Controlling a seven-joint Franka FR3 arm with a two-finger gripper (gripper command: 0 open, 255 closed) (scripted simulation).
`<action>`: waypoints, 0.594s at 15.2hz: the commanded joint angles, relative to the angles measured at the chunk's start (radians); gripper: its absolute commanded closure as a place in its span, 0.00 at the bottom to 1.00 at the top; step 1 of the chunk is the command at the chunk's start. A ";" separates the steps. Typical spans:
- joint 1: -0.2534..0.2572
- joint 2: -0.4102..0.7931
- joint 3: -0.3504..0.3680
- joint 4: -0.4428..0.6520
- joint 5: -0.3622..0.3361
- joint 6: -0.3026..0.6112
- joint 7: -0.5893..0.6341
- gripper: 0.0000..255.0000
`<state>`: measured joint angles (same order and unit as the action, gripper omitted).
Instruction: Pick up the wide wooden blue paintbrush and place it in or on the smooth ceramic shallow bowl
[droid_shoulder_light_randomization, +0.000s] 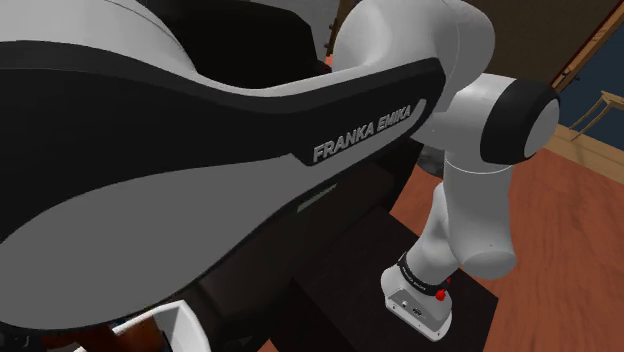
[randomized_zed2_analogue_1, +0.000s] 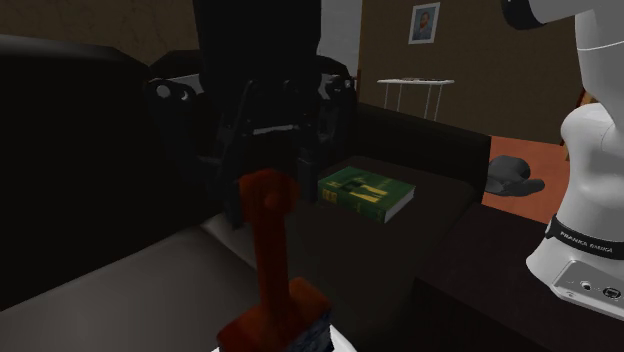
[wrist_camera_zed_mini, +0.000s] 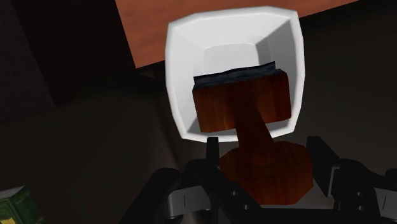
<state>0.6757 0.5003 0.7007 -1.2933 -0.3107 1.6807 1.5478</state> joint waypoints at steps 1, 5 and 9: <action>-0.007 -0.003 0.000 -0.033 0.000 0.031 0.003 1.00; -0.018 -0.002 -0.002 -0.088 -0.002 0.084 0.008 1.00; -0.025 0.003 -0.006 -0.136 -0.008 0.135 0.013 1.00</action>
<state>0.6507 0.4987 0.6967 -1.4252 -0.3154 1.8060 1.5602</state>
